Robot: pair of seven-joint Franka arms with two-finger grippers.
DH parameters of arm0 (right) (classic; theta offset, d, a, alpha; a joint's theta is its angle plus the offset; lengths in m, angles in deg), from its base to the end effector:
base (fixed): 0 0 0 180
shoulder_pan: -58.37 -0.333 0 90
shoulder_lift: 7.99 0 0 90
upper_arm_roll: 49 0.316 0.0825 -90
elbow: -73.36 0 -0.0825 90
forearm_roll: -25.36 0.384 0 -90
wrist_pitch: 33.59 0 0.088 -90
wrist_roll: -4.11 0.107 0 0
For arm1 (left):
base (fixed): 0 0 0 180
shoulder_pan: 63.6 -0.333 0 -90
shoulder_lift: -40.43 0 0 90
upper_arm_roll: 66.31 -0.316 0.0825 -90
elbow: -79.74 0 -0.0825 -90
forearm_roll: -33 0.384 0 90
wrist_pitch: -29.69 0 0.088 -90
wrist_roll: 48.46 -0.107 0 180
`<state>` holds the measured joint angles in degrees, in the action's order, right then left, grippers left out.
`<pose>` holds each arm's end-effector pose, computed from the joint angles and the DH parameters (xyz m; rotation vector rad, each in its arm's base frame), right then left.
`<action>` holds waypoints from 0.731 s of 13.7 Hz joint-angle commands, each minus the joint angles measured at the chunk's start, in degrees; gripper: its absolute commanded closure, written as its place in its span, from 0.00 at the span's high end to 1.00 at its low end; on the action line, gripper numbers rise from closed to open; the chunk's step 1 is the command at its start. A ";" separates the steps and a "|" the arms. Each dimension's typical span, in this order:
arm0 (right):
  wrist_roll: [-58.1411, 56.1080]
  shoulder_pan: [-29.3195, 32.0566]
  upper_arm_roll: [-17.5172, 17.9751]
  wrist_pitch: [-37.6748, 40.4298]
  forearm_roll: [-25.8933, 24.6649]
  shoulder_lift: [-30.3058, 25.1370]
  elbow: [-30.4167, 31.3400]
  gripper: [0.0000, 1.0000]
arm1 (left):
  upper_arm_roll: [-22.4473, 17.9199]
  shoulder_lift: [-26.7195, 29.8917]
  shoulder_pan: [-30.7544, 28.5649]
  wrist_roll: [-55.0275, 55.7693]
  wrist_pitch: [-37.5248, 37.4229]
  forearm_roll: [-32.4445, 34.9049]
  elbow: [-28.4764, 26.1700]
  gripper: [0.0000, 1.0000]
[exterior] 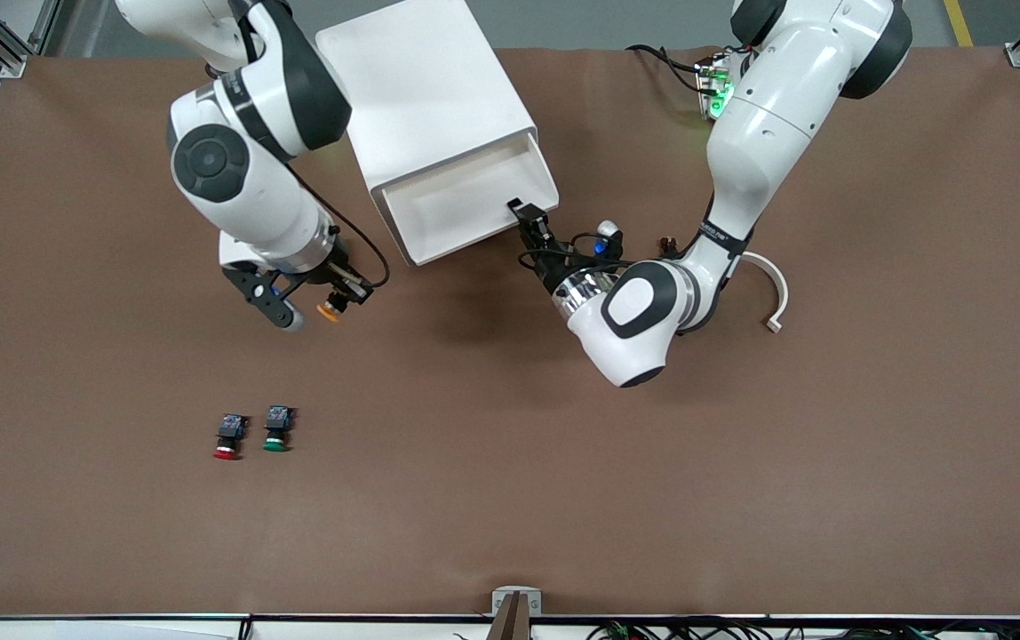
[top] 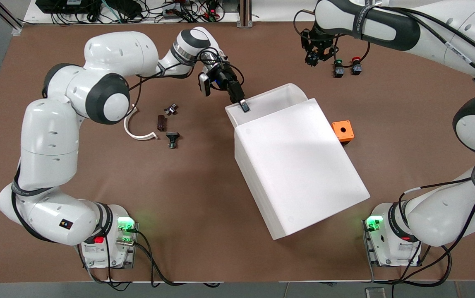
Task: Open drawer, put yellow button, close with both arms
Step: 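Carry the yellow button over the drawer while the left gripper releases it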
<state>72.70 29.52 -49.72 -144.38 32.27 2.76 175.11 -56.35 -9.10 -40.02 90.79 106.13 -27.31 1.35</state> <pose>0.5350 0.2959 0.4482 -2.8721 1.1314 0.1573 0.5085 -0.4353 0.2387 -0.9634 -1.7136 1.5055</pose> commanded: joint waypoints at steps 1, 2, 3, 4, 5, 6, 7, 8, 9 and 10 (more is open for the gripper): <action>6.18 -4.01 -0.51 -0.04 1.18 -2.40 1.61 0.00 | -0.29 -0.31 -2.21 -0.38 -0.24 -0.15 1.22 0.10; 8.47 -5.50 -0.51 -0.04 1.18 -2.40 1.43 0.00 | -0.29 -0.31 -2.83 -0.47 -0.24 -0.15 1.31 0.12; 10.84 -7.26 -0.51 -0.30 1.09 -2.40 1.26 0.00 | -0.29 -0.31 -3.44 -1.08 -0.24 -0.15 1.39 0.12; 13.21 -8.84 -0.51 -0.65 1.09 -2.40 1.17 0.00 | -0.29 -0.31 -3.88 -1.43 -0.24 -0.15 1.31 0.12; 15.41 -10.51 -0.60 -0.83 1.09 -2.32 1.17 0.00 | -0.38 -0.31 -4.24 -1.52 -0.24 -0.15 1.31 0.13; 17.52 -12.01 -0.60 -1.44 1.01 -2.32 1.17 0.00 | -0.38 -0.31 -4.67 -1.53 -0.24 -0.15 1.39 0.13; 19.80 -13.15 -0.60 -2.06 0.83 -2.14 1.17 0.00 | -0.38 -0.22 -4.68 -1.53 -0.24 -0.07 1.39 0.14; 21.57 -14.56 -0.60 -2.59 0.48 -1.97 1.17 0.00 | -0.38 -0.31 -4.68 -1.53 -0.24 -0.07 1.39 0.16; 23.06 -15.53 -0.60 -3.29 0.39 -1.88 1.17 0.00 | -0.30 -0.22 -4.59 -1.61 -0.24 -0.15 1.48 0.21; 24.47 -16.32 -0.60 -3.99 0.30 -1.79 1.17 0.00 | -0.29 -0.22 -4.59 -2.22 -0.24 -0.15 1.83 0.33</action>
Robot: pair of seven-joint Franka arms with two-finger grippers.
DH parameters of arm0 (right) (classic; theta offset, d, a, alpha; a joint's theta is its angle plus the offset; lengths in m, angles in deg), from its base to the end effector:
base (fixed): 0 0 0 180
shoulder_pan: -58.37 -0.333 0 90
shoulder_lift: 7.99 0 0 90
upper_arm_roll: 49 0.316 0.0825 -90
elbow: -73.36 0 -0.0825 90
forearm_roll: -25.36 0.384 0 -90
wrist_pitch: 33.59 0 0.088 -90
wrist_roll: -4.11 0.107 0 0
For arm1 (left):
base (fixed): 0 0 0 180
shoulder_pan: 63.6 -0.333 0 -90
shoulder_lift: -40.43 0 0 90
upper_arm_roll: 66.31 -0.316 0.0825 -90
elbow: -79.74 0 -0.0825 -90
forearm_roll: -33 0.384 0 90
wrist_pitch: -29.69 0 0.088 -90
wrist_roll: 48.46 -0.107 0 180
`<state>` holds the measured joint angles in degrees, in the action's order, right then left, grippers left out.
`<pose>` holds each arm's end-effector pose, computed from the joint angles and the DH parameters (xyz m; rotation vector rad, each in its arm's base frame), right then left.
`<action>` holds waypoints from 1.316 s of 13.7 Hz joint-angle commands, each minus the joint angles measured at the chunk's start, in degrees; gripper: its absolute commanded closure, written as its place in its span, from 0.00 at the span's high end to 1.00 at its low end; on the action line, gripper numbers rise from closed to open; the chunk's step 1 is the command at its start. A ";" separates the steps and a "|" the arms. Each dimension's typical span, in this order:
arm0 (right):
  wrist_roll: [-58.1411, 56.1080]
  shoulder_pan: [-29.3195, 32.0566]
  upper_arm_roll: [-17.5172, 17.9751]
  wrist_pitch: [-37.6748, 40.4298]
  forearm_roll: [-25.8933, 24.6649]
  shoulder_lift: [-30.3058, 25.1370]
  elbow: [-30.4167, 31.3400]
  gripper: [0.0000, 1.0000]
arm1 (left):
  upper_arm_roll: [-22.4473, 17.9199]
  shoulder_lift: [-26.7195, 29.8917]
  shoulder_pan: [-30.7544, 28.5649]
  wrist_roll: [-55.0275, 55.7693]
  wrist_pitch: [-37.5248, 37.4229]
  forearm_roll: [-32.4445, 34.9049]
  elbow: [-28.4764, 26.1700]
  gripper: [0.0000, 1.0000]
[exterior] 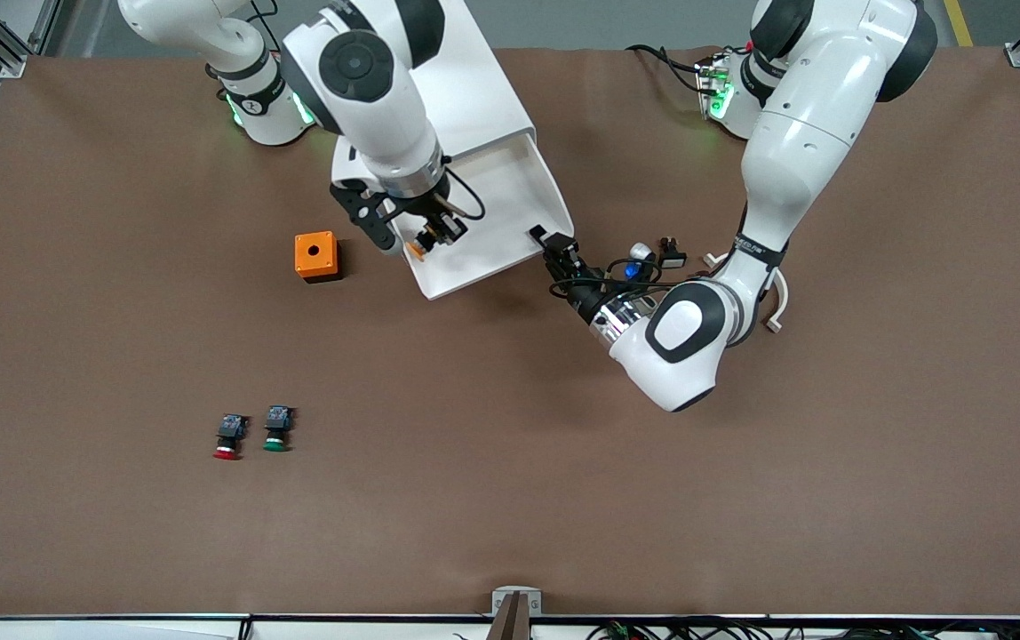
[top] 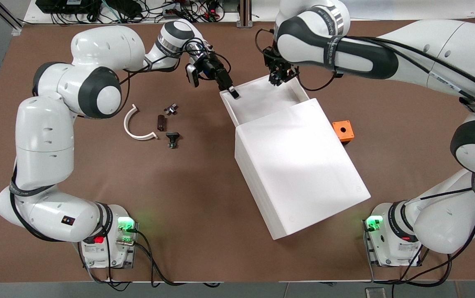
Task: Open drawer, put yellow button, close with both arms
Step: 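Carry the yellow button over the drawer while the left gripper releases it, then lower the yellow button into the drawer and open the right gripper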
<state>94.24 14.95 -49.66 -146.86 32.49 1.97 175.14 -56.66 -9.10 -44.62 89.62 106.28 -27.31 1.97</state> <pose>0.4453 0.4230 0.4602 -2.7801 1.2991 0.1427 0.5463 -0.3915 0.2417 -0.9316 -1.7808 1.5709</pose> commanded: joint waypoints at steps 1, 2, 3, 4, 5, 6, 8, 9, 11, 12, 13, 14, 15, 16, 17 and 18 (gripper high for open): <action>4.16 -2.71 -0.66 -2.39 0.00 -0.91 1.13 0.00 | 0.02 -0.22 0.10 -2.36 -0.40 -0.16 1.56 0.51; 5.39 -3.68 -0.75 -3.09 -0.09 -0.65 1.13 0.00 | 0.28 -0.13 0.01 -5.07 -0.40 -0.16 1.57 0.65; 6.88 -4.38 -0.66 -3.71 -0.70 -0.12 1.05 0.00 | 0.46 -0.04 0.01 -9.10 -0.40 -0.25 1.65 0.77; 8.81 -5.26 -0.66 -4.32 -1.58 0.15 0.96 0.00 | 0.46 0.04 -0.08 -12.97 -0.40 -0.25 2.09 0.86; 10.31 -6.31 -0.66 -4.76 -2.45 0.67 0.96 0.00 | 0.46 0.13 -0.08 -15.88 -0.40 -0.16 2.35 0.90; 11.80 -6.93 -0.66 -5.20 -2.98 1.37 0.79 0.00 | 0.46 0.22 -0.34 -18.52 -0.40 -0.16 2.53 0.97; 15.14 -8.60 -0.75 -5.30 -4.21 3.39 -0.61 0.00 | 0.37 0.48 -0.60 -23.71 -0.40 -0.16 3.23 0.99; 17.25 -9.31 -0.66 -5.21 -5.44 4.44 -1.32 0.00 | 0.28 0.49 -0.69 -26.17 -0.40 -0.16 4.54 0.99; 20.51 -10.19 -0.66 -5.21 -6.33 6.47 -2.81 0.00 | 0.19 0.22 -1.57 -32.76 -0.40 -0.16 6.74 0.99; 21.74 -10.54 -0.66 -5.03 -6.33 7.43 -3.78 0.00 | 0.11 0.22 -1.75 -35.40 -0.40 -0.07 7.36 0.99; 22.80 -10.89 -0.66 -5.12 -6.33 8.23 -4.31 0.00 | -0.42 0.13 -1.75 -39.69 -0.40 0.10 8.15 0.99; 23.94 -10.89 -0.66 -5.12 -6.33 8.84 -5.01 0.00 | -1.90 0.13 -1.49 -43.30 -0.40 0.10 9.03 0.99; 24.56 -11.07 -0.66 -5.12 -6.24 9.20 -5.45 0.00 | -3.48 0.22 -1.05 -46.81 -0.31 0.10 9.38 0.99; 24.65 -11.07 -0.66 -5.12 -6.07 9.37 -5.80 0.01 | -4.37 0.31 -0.96 -50.42 -0.22 0.10 9.39 0.99; 24.65 -11.07 -0.66 -5.12 -5.89 9.55 -5.98 0.01 | -4.81 0.48 -0.96 -54.02 0.13 0.54 9.47 0.99; 24.74 -11.07 -0.66 -5.03 -5.54 9.73 -6.51 0.01 | -5.16 0.57 -0.87 -57.62 0.39 1.24 9.74 0.99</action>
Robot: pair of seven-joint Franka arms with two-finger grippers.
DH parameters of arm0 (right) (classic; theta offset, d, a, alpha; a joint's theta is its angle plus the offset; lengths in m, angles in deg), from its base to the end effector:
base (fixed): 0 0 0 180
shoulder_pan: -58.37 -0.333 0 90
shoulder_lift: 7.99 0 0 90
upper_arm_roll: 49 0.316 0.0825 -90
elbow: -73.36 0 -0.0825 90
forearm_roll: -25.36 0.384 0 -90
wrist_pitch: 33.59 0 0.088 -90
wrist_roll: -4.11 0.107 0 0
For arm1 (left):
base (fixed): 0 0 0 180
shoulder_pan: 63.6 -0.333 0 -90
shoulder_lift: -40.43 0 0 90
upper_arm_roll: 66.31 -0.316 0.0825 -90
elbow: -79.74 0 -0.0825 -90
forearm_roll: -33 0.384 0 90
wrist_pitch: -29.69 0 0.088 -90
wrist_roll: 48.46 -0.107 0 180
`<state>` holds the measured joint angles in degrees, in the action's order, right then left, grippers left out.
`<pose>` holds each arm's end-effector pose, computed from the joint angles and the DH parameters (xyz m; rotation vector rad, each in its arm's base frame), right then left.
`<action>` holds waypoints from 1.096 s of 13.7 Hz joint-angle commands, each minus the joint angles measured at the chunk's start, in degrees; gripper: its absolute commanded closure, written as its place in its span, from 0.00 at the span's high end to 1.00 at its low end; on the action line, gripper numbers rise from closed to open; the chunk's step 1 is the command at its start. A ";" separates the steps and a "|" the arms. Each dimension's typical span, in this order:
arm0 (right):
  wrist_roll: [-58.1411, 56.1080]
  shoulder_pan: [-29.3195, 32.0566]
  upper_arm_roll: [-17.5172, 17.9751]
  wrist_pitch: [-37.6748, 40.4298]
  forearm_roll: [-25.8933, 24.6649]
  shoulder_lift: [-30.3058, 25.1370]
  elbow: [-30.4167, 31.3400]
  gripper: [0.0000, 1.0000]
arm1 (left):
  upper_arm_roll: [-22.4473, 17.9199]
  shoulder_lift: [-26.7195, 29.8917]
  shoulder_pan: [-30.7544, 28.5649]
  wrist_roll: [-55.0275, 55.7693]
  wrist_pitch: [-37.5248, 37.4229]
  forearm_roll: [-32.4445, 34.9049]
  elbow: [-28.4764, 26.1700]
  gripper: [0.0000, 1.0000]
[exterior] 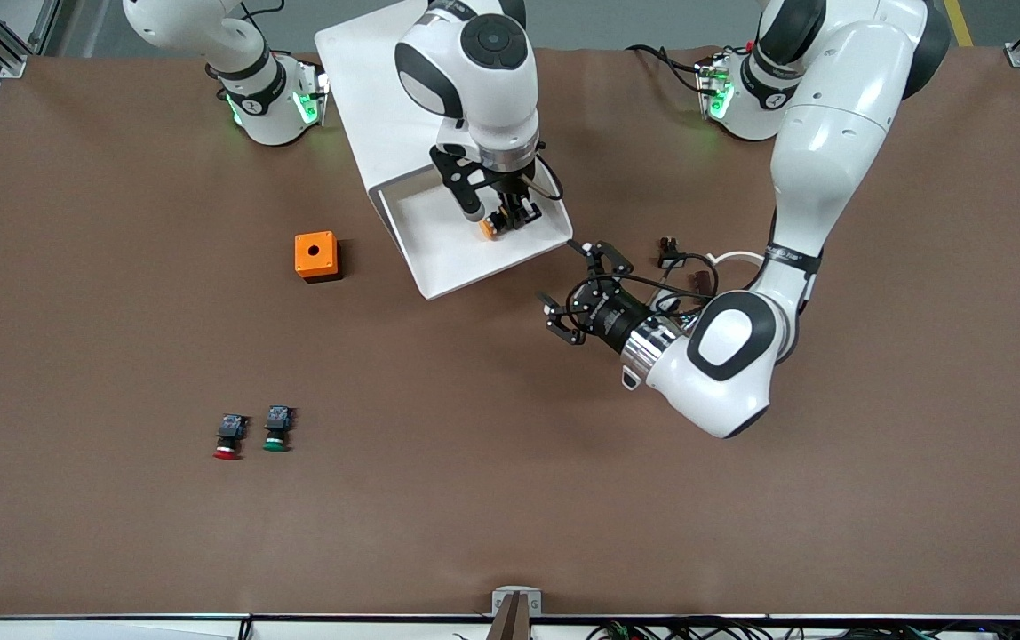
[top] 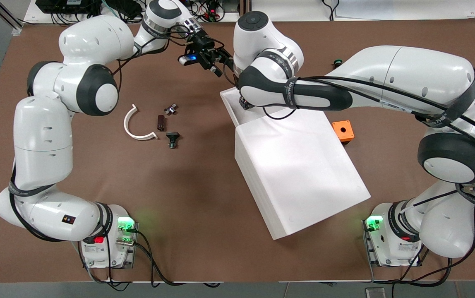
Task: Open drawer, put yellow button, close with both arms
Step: 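Lower the yellow button into the drawer and open the right gripper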
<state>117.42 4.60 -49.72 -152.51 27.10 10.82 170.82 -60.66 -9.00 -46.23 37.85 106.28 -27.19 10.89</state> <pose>0.3911 0.5238 0.4068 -2.6645 1.5702 0.0266 0.6089 -0.3536 0.2932 1.9235 1.4207 -1.8364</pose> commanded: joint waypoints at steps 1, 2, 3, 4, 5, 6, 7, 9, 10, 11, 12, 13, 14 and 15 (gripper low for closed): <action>1.56 -0.90 -0.60 0.53 0.11 1.13 -2.36 0.02 | -1.43 0.91 1.00 -9.02 1.18 2.52 1.69 0.99; 1.56 -0.90 -0.60 0.62 0.11 1.22 -2.45 0.03 | -1.34 1.26 1.09 -11.84 2.41 4.80 1.96 0.99; 1.47 -0.90 -0.51 0.62 0.11 1.22 -2.45 0.14 | -1.34 2.22 1.26 -14.30 3.81 7.00 1.97 0.99; 1.39 -0.99 -0.51 0.53 0.11 1.22 -2.45 0.32 | -1.34 3.10 2.05 -17.02 4.96 9.46 1.88 0.99; 1.39 -1.25 -0.51 0.53 0.03 1.22 -2.45 0.61 | -1.34 3.81 2.40 -19.14 6.01 11.66 1.88 0.99; 1.47 -1.95 -0.60 0.44 -0.41 1.48 -2.62 0.96 | -1.25 4.86 2.58 -20.99 7.85 13.85 1.88 0.99; 1.39 -2.22 -0.60 0.53 -0.67 1.66 -2.89 1.00 | -1.25 6.00 3.10 -22.48 9.61 16.05 1.79 0.99; 0.51 -1.78 -0.60 0.62 -0.85 1.66 -3.67 1.00 | -1.17 8.02 4.42 -24.08 12.77 21.49 1.62 0.99; -0.36 -1.17 -0.77 0.97 -0.77 1.58 -4.55 1.00 | -0.90 8.99 5.12 -24.26 14.79 24.83 1.44 0.99; -2.98 -0.12 -0.86 1.32 -0.59 1.49 -5.43 1.00 | -0.81 9.18 6.09 -24.26 16.29 27.82 1.44 0.99; -7.27 1.54 -0.86 3.24 -0.33 1.40 -6.31 1.00 | -0.90 9.18 7.05 -24.26 17.52 30.03 1.44 0.99; -12.54 3.30 -0.86 6.56 -0.06 1.23 -8.23 1.00 | -0.81 9.26 7.67 -24.26 18.84 32.22 1.44 0.99; -17.55 5.15 -0.95 9.81 0.11 1.05 -9.90 1.00 | -0.81 9.44 8.20 -24.17 19.90 34.16 1.35 0.99; -23.08 7.69 -0.86 13.24 0.20 0.96 -11.57 1.00 | -0.81 10.22 9.34 -24.08 21.04 36.70 1.09 0.99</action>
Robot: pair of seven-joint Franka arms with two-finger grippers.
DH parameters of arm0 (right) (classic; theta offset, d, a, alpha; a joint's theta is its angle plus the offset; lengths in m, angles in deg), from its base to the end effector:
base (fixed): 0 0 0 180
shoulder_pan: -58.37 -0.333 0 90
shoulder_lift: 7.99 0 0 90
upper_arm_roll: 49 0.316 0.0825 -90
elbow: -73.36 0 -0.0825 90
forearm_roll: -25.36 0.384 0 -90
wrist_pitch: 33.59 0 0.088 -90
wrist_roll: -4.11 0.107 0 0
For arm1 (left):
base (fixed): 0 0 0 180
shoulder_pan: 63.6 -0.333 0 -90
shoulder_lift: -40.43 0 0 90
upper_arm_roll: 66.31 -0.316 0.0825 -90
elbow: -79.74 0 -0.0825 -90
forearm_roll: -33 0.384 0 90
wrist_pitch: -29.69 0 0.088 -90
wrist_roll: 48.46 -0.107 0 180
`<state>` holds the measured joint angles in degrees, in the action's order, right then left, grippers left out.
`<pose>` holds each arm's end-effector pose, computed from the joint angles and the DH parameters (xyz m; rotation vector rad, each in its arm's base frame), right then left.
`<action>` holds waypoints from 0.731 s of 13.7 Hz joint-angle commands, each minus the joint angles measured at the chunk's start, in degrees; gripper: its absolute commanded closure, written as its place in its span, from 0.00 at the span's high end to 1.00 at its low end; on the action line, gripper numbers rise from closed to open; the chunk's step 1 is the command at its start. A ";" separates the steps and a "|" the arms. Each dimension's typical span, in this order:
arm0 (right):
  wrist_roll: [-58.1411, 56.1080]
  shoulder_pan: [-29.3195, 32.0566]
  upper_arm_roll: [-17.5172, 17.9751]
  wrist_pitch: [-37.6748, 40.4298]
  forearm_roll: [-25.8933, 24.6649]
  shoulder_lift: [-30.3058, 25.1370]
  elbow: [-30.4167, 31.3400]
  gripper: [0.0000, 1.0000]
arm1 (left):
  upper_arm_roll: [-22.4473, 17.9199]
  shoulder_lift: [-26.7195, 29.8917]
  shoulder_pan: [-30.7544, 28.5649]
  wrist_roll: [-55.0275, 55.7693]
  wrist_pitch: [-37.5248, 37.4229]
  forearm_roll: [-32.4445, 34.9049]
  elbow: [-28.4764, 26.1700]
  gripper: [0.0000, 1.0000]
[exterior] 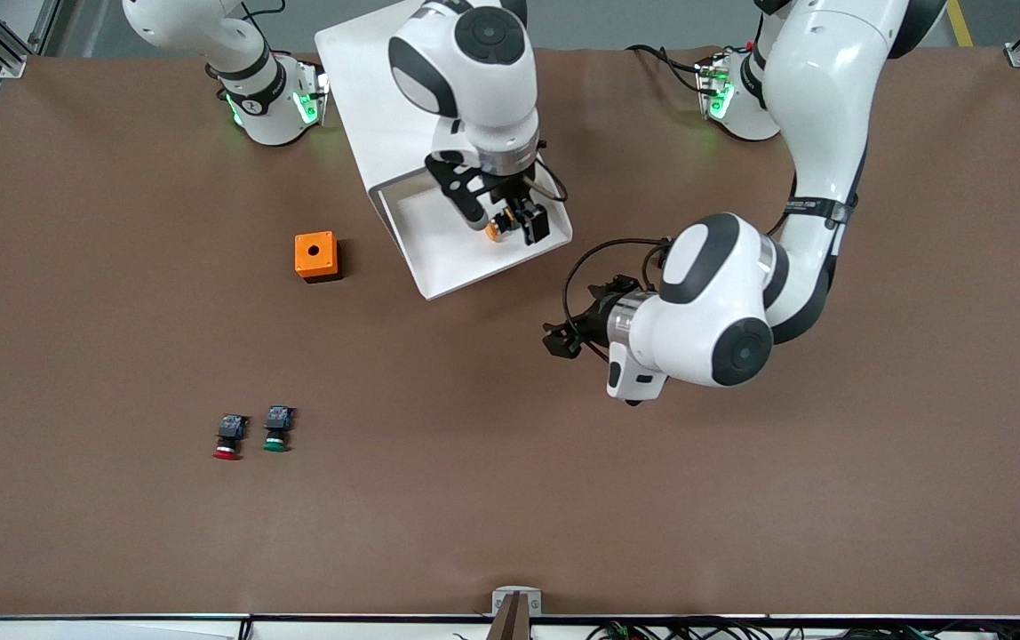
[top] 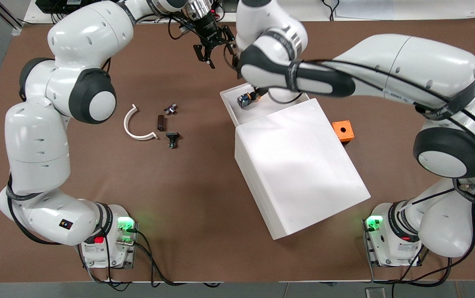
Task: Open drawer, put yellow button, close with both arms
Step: 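Lower the yellow button into the drawer and open the right gripper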
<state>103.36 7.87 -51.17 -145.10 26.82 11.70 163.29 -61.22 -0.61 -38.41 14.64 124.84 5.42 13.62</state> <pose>0.4387 0.4998 0.4476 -2.8005 1.3446 0.0022 0.6155 -0.3912 0.3745 2.6597 0.9469 -0.7630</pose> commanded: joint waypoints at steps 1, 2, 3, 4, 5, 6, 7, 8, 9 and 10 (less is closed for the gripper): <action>-14.90 6.97 0.59 8.99 0.57 -0.27 -5.45 1.00 | -0.34 2.27 2.66 -0.70 4.15 6.46 -1.82 0.99; -20.35 9.17 0.59 11.55 0.57 -0.53 -6.07 1.00 | -0.34 2.71 3.98 -0.26 5.82 9.27 -2.00 0.99; -26.67 11.80 0.50 13.75 0.57 -1.66 -6.52 1.00 | -0.34 3.06 4.77 0.18 6.79 11.39 -2.09 0.99; -33.09 14.79 0.50 15.42 1.00 -2.81 -6.52 1.00 | -0.34 3.07 5.48 0.71 7.15 13.15 -2.17 0.99; -39.59 17.86 0.50 17.18 1.36 -3.86 -6.61 1.00 | -0.34 3.07 5.75 1.32 7.15 13.78 -2.18 0.99; -45.66 20.76 0.50 19.02 1.36 -4.57 -6.61 1.00 | -0.43 3.07 5.92 1.94 7.15 14.22 -2.09 0.99; -52.77 23.93 0.41 20.87 1.36 -5.36 -6.69 1.00 | -0.43 3.07 6.71 2.99 7.15 15.87 -2.09 0.99; -59.45 27.26 0.33 22.45 1.36 -6.15 -6.70 1.00 | -0.34 3.07 7.59 3.26 7.33 18.33 -2.17 0.99; -65.18 30.34 0.24 23.43 1.36 -6.42 -6.70 1.00 | -0.34 3.07 8.29 3.26 7.94 20.27 -2.18 0.99; -71.24 33.24 0.15 24.48 1.27 -6.68 -6.87 1.00 | -0.34 3.07 9.25 3.35 9.08 21.24 -2.18 0.99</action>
<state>41.86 35.84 -52.02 -122.60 27.37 6.14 156.30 -61.21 0.90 -31.10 16.93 131.65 23.60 13.32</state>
